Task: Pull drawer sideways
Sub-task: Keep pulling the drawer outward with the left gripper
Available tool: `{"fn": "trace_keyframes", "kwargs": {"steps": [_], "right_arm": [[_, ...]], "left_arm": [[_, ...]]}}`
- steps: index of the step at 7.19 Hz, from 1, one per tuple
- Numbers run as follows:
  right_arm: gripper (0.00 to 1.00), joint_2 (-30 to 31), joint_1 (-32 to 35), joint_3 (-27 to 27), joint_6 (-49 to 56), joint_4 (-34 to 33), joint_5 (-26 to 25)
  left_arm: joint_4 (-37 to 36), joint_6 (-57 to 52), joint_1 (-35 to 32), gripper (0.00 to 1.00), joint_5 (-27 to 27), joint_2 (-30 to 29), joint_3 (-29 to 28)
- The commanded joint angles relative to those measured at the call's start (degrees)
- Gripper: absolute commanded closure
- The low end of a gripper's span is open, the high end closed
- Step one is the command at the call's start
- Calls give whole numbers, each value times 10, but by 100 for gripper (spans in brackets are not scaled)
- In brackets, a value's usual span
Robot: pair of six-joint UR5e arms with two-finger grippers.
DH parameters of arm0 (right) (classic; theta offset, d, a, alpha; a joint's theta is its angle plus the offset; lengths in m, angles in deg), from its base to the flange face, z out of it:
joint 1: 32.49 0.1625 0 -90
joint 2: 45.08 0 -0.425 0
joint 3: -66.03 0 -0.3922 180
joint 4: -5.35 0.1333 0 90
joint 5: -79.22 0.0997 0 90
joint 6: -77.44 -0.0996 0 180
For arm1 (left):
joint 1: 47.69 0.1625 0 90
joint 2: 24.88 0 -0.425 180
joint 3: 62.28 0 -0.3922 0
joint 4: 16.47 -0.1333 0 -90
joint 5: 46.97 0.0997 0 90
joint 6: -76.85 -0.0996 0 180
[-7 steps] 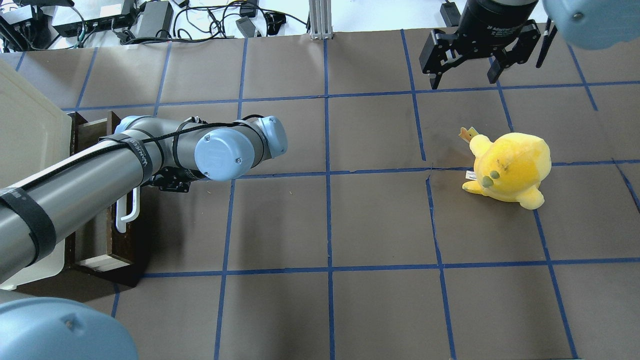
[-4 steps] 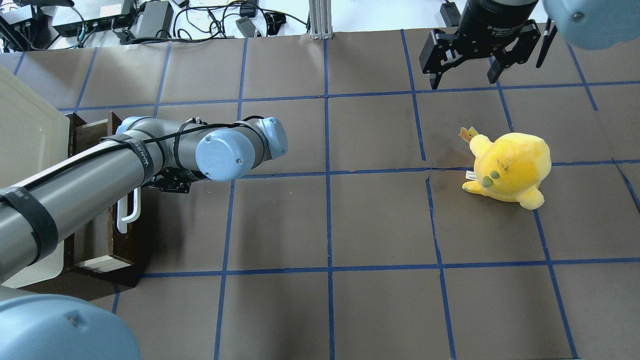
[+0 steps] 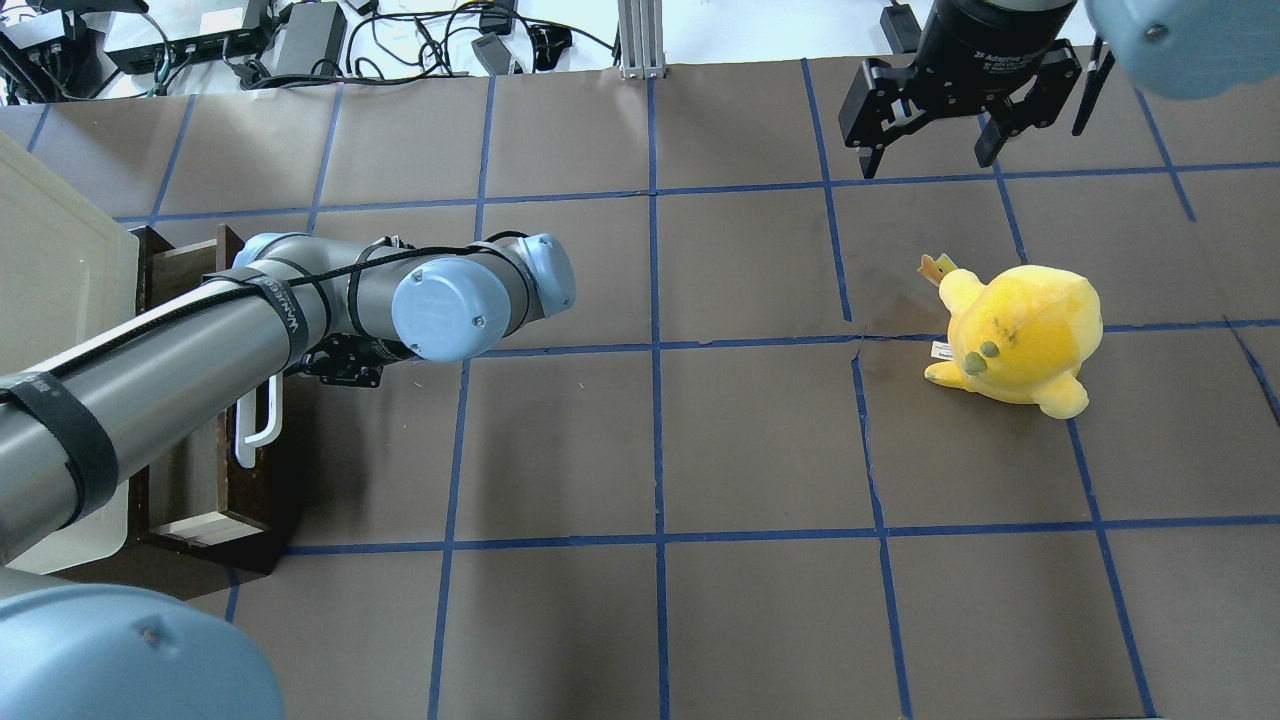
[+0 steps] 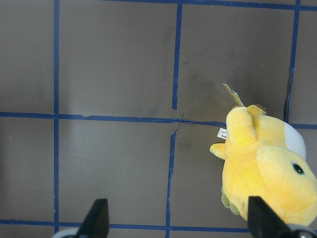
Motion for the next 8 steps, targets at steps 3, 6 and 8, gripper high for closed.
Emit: {"fn": "trace_keyframes", "kwargs": {"steps": [3, 6, 8], "right_arm": [[0, 0, 0, 0, 0, 0, 0], [0, 0, 0, 0, 0, 0, 0], [0, 0, 0, 0, 0, 0, 0]], "left_arm": [[0, 0, -3, 87, -4, 0, -2], [1, 0, -8, 86, -11, -1, -9], [0, 0, -9, 86, -11, -1, -12]]}}
